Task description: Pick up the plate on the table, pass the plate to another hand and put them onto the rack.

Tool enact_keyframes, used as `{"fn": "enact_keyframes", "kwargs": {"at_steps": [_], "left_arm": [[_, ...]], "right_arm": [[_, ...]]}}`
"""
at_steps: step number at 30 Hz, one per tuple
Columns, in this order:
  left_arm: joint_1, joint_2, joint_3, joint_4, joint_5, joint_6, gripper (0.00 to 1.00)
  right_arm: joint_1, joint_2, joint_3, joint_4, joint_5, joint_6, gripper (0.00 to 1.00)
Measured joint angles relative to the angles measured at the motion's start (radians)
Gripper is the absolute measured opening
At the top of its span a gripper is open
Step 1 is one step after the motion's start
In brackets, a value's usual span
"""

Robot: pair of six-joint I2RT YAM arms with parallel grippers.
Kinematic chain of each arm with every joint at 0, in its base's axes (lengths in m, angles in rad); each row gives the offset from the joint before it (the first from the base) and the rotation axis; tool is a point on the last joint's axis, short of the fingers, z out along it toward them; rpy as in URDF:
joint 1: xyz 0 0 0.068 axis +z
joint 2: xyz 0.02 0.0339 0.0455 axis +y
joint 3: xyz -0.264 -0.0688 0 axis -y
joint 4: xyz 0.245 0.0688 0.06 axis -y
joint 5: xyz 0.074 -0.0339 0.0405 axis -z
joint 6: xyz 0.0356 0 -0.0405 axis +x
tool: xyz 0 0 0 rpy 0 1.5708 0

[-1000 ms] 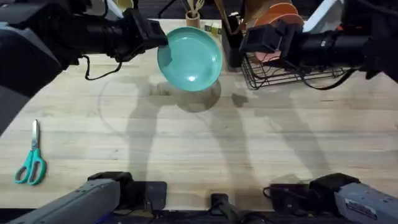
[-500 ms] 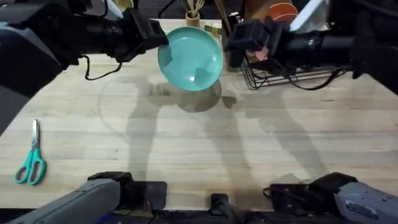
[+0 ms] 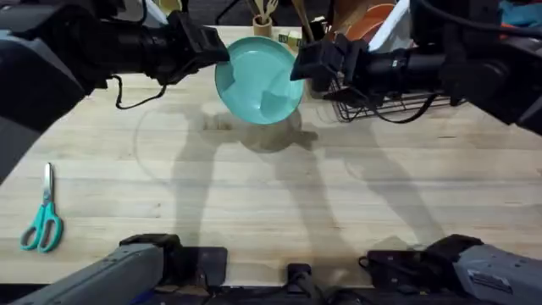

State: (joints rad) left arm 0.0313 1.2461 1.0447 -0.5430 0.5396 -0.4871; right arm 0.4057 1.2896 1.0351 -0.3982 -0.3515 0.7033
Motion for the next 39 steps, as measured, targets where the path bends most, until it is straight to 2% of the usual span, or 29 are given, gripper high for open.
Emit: {"fn": "enact_keyframes", "kwargs": {"at_steps": [16, 25, 27, 39], "left_arm": [[0.0, 0.0, 0.0, 0.0, 0.0, 0.0, 0.04], [0.0, 0.0, 0.0, 0.0, 0.0, 0.0, 0.041], [0.0, 0.0, 0.0, 0.0, 0.0, 0.0, 0.04], [0.0, 0.0, 0.0, 0.0, 0.0, 0.0, 0.04]], "right_arm": [[0.003, 0.114, 0.0, 0.111, 0.013, 0.001, 0.994], [0.053, 0.153, 0.0, 0.155, 0.014, 0.004, 0.981], [0.057, 0.157, 0.0, 0.155, 0.014, 0.005, 0.926], [0.057, 0.159, 0.0, 0.156, 0.014, 0.007, 0.311]]}}
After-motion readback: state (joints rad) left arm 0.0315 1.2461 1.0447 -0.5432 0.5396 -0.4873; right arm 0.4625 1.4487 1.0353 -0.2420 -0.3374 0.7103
